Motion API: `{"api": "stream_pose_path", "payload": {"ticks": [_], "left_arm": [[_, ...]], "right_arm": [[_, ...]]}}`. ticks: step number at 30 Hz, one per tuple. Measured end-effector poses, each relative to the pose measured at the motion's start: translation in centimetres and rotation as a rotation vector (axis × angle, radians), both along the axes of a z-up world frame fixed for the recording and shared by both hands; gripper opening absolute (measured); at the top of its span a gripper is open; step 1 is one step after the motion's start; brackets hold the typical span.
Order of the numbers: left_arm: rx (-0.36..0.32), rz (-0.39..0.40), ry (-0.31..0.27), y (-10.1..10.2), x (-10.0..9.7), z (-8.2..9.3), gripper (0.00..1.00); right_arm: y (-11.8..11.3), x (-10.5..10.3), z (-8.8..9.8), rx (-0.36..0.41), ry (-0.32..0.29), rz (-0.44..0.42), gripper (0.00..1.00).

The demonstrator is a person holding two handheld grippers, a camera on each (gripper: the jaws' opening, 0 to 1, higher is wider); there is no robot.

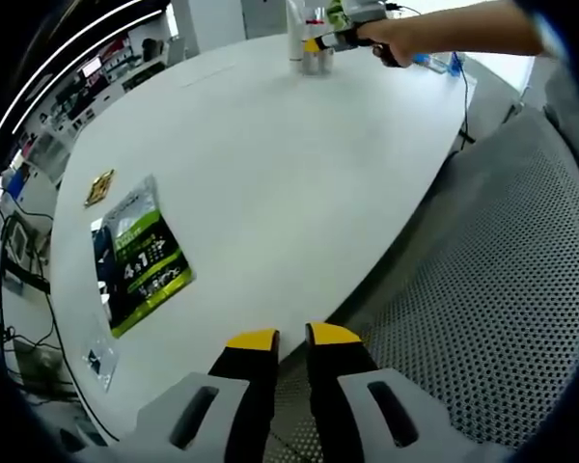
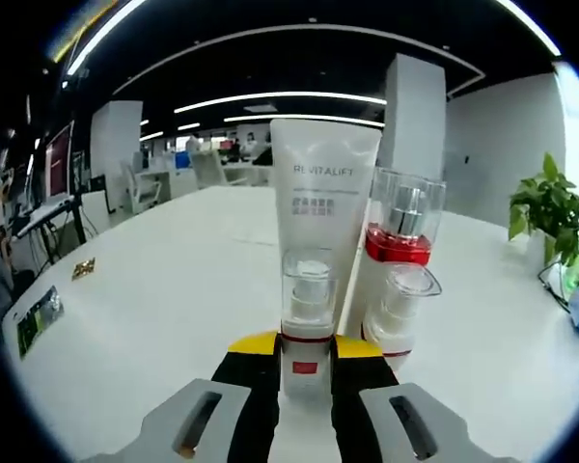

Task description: Arrange the skincare products in the storage area until every visible bottle or jar stands upright without overlapping.

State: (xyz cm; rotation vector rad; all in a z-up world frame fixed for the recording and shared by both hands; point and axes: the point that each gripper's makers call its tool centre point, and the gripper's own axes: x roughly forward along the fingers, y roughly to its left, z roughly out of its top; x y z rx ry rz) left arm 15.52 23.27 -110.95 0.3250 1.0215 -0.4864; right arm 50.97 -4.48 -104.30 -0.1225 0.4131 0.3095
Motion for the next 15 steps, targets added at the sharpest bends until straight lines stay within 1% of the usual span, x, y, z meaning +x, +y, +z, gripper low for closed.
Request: {"api": "stream_pose_path", "payload": {"ticks": [5,8,10,15], "left_arm": [[0.001,-0.001,0.003,0.01,-0.03,-0.01,0.07],[0.002,-0.003,0.004,0.02,-0.05,-0.03,0.07],[0.002,-0.003,0.003,0.01,-0.04,-0.02,0.06],[0.004,-0.002,0.003,0.05,0.00,-0.01,0.06]], "right_arm": [[-0.01,-0.03,0.04,0.000,0.005,-0.003,0.13],[-0.01,-0.10,0.06,0.026,0.017,-0.005,0.13],[-0.07,-0.10,0.01,0.025,0.023,-0.004,0.13],[0.00,-0.62,-0.07,0.027,0.031,-0.001,0.13]]}}
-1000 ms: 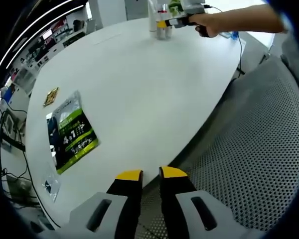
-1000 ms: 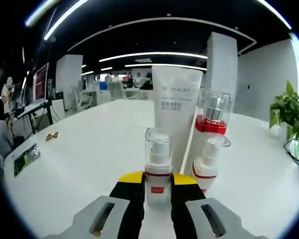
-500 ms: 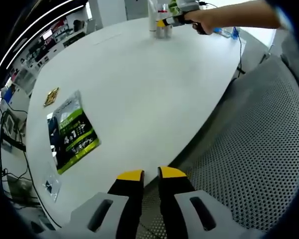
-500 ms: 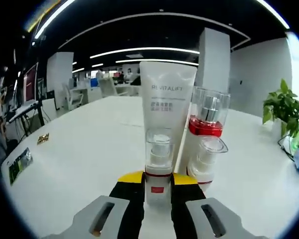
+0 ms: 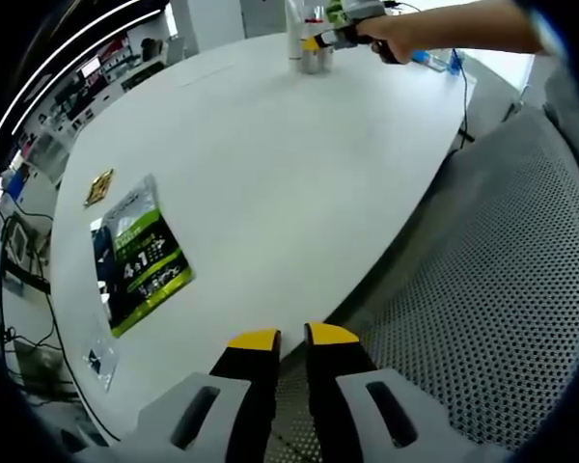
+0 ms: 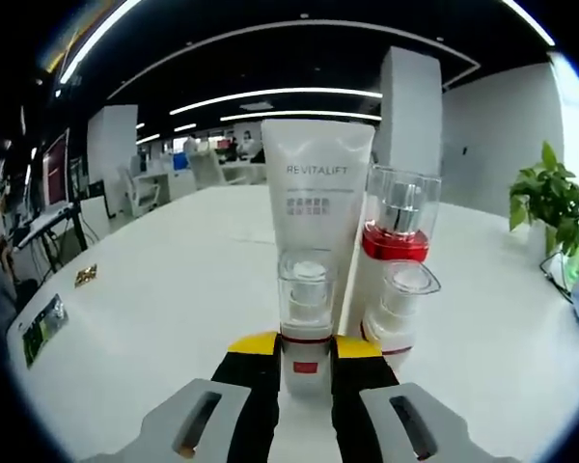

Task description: Arrange the skincare products in the storage area until every visible bottle or jar stands upright without overlapping.

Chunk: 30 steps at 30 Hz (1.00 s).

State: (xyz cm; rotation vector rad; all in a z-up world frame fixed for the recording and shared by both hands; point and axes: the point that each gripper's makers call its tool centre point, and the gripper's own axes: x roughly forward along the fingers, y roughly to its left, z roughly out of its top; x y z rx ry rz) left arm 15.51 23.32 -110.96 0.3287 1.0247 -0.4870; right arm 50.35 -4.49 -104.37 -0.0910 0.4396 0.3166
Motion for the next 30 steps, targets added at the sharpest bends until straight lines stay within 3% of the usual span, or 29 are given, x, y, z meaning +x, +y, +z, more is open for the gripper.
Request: {"api": "stream_pose_path", "payload": {"ticks": [30], "left_arm": [[0.018,-0.004,0.004,0.24,-0.11,-0.03,0.05]], "right_arm": [[-0.02,-0.10,0.23,0.041,0.022,-0.032,0.16]]}}
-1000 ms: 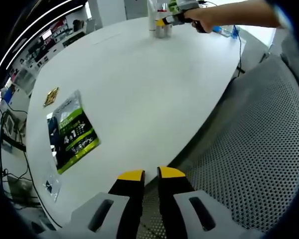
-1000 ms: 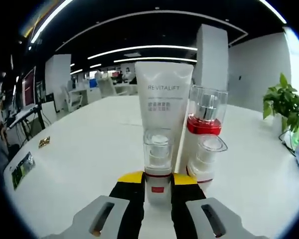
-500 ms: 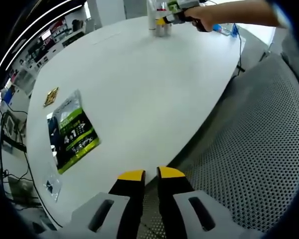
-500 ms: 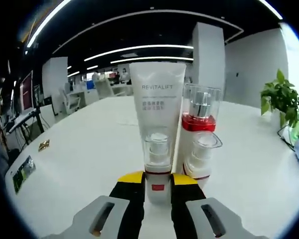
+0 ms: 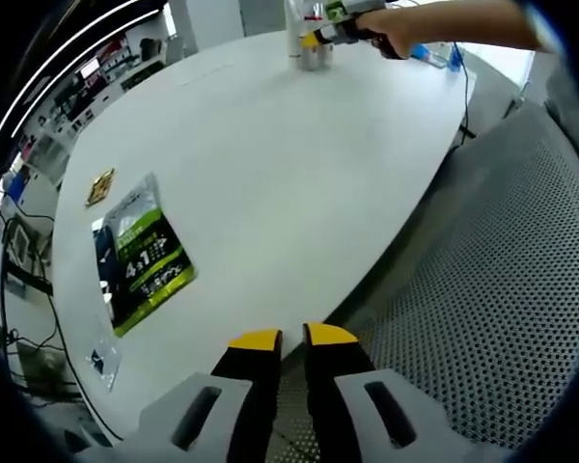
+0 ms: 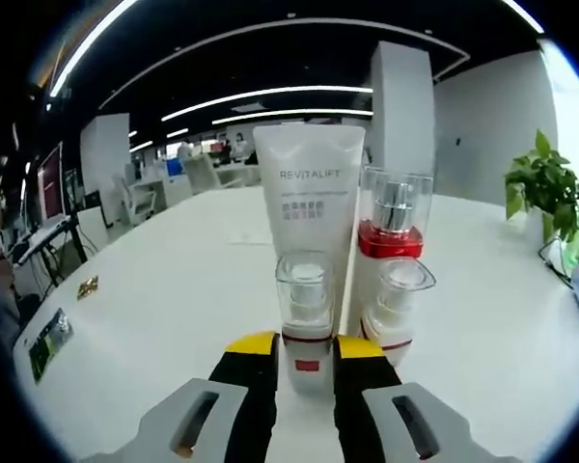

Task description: Arrange the skincare products in the storage area until every visible bottle or jar stands upright without overlapping.

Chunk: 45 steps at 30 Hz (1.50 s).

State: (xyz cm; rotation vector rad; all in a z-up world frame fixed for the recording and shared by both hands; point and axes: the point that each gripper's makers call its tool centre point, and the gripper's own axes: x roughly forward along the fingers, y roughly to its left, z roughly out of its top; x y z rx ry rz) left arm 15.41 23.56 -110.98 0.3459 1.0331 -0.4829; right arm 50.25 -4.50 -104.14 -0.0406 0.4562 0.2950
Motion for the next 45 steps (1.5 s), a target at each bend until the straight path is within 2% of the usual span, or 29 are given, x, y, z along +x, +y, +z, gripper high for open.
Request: {"api": "stream_pose_path", "payload": {"ticks": [6,10,16,19,24,27,31,32,34,35,37,45], "left_arm": [[0.001,-0.005,0.004,0.1,-0.1,-0.1,0.05],[-0.001,0.004,-0.001,0.2,0.1,0.0,0.07],[0.004,0.006,0.005,0.3,0.0,-0.1,0.09],[0.006,0.013,0.006,0.3,0.1,0.0,0.10],[-0.003,0.029,-0.003,0.2,0.3,0.2,0.12],[-0.005,0.035,0.001,0.0,0.3,0.2,0.13],[0.007,-0.008,-0.017,-0.7,0.3,0.4,0.11],[0.015,-0.008,-0.006,-0.7,0.2,0.4,0.11],[0.023,-0.020,-0.001,-0.7,0.1,0.3,0.10],[0.026,-0.018,0.004,-0.6,0.1,0.3,0.10],[0.026,-0.016,0.006,-0.6,0.1,0.3,0.10],[0.040,-0.022,0.013,-0.4,-0.1,0.3,0.09]], "right_arm": [[0.4,-1.3,0.3,0.034,-0.005,-0.003,0.17],[0.4,-3.3,-0.2,0.047,0.005,0.006,0.17],[-1.3,-5.9,-1.1,0.071,0.033,-0.005,0.17],[-2.2,-7.6,-1.1,0.082,0.039,0.006,0.17],[-2.2,-10.3,-1.6,0.084,0.055,0.065,0.15],[-2.4,-11.0,-2.0,0.090,0.059,0.083,0.14],[-2.8,-9.8,-2.0,0.123,0.072,0.088,0.12],[-2.4,-8.8,-1.3,0.138,0.060,0.105,0.13],[-1.7,-7.9,-0.6,0.118,0.045,0.127,0.11],[-1.4,-7.1,-0.5,0.126,0.050,0.134,0.11],[-0.2,-5.8,0.5,0.161,0.020,0.147,0.11],[3.0,-3.0,-0.3,0.196,0.055,0.181,0.10]]}}
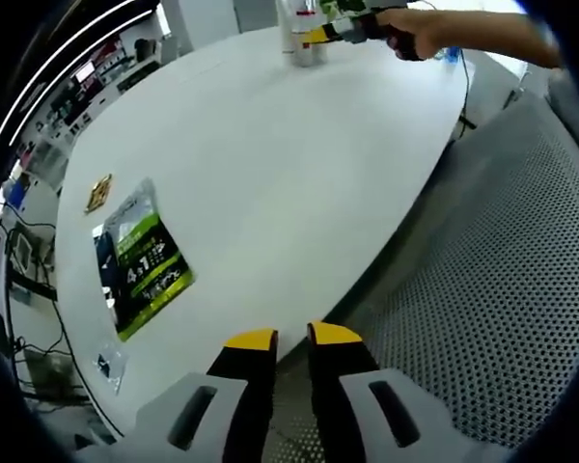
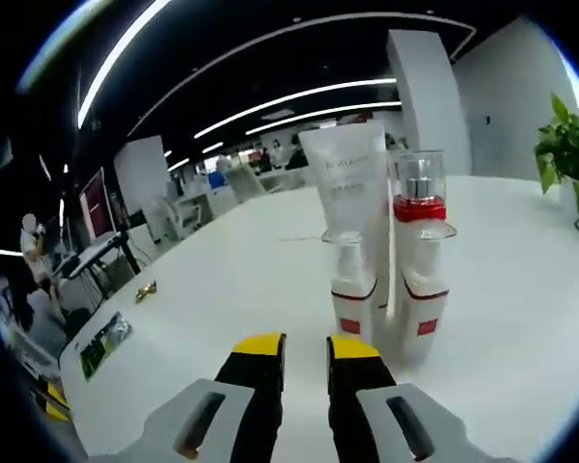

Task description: Arrange the skincare products in the storage area until every visible bottle or jar stands upright without overlapping.

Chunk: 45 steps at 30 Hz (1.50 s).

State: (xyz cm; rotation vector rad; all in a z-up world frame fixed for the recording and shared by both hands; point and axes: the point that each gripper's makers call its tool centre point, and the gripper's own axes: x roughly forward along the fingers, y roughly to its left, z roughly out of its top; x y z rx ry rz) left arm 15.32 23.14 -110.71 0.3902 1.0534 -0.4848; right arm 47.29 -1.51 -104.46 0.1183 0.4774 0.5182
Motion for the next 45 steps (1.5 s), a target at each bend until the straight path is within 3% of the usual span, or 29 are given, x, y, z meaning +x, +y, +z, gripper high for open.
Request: {"api": "stream_pose_path", "payload": {"ticks": [9,25,37,45], "left_arm": [[0.004,-0.004,0.019,0.0,-0.2,-0.2,0.07],[0.003,-0.004,0.019,0.0,-0.2,-0.3,0.07],[0.005,-0.009,0.020,0.0,-0.2,-0.3,0.06],[0.004,-0.009,0.021,-0.1,-0.2,-0.3,0.07]], "right_arm": [[1.1,1.7,-0.3,0.017,0.006,-0.018,0.08],[-1.3,2.0,-1.1,0.003,0.023,-0.062,0.05],[-2.8,1.0,-0.4,-0.061,0.001,-0.091,0.04],[-3.5,1.3,0.0,-0.060,-0.004,-0.097,0.05]]}}
